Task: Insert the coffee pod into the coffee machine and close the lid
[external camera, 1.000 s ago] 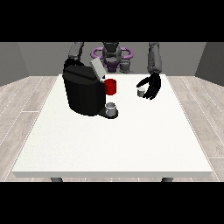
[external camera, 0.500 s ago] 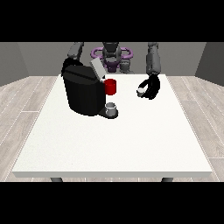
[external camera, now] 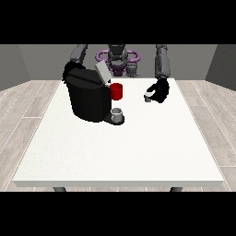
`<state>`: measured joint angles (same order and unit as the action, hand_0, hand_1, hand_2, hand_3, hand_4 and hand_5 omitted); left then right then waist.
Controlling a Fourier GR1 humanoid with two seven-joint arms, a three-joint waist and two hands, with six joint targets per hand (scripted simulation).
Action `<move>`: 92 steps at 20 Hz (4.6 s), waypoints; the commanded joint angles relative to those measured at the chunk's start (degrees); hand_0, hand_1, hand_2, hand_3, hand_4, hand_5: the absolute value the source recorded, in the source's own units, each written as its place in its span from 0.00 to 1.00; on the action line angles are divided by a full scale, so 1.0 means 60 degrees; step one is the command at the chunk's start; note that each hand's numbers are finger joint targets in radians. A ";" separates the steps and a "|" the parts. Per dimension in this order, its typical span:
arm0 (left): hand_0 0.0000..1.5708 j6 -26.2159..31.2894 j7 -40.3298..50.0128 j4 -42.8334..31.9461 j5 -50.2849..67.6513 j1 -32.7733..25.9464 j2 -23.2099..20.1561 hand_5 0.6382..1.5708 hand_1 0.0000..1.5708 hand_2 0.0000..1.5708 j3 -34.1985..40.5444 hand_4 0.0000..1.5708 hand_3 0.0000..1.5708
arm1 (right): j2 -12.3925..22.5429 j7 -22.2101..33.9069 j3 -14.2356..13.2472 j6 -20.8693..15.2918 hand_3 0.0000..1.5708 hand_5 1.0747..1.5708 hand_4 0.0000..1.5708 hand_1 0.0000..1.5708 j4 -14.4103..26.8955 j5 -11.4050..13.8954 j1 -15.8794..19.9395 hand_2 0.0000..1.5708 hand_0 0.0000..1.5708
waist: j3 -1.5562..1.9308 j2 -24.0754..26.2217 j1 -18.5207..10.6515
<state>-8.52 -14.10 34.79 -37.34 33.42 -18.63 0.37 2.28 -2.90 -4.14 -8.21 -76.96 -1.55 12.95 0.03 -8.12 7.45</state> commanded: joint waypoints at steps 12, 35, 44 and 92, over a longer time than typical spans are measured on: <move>0.80 0.1723 0.0573 0.1313 0.0028 0.1866 0.0277 1.00 0.80 0.85 -0.0090 0.35 0.82 | 0.0049 -0.0727 -0.0330 0.0114 0.00 1.00 0.28 0.00 0.1536 -0.0182 0.0254 0.00 0.00 | -0.0003 0.0460 -0.0174; 0.80 0.2746 0.0859 0.0634 0.0370 0.4841 -0.1329 1.00 0.80 0.84 0.1230 0.33 0.80 | -0.0055 0.0086 0.0564 -0.0098 0.00 1.00 0.33 0.00 -0.0129 0.0116 0.0931 0.00 0.00 | -0.0006 -0.0607 0.1452; 0.83 0.2878 0.1285 0.0696 0.0201 0.5389 -0.1064 1.00 0.83 0.85 0.1091 0.31 0.79 | 0.0160 -0.0399 0.0200 -0.0082 0.00 1.00 0.33 0.00 0.0185 0.0082 0.0960 0.00 0.00 | -0.0002 -0.0750 0.1334; 0.67 0.2916 0.1348 0.0095 -0.0572 0.5883 -0.0891 1.00 0.67 0.71 0.0931 0.23 0.61 | -0.0254 -0.0488 0.0186 -0.0530 0.00 1.00 0.30 0.00 -0.0036 0.0066 0.0797 0.00 0.00 | -0.0002 -0.1090 0.1353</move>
<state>8.87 -7.57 35.25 -39.95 67.32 -24.29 6.39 2.75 -4.59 -4.09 -9.47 -78.06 -2.39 18.09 0.07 -14.88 15.57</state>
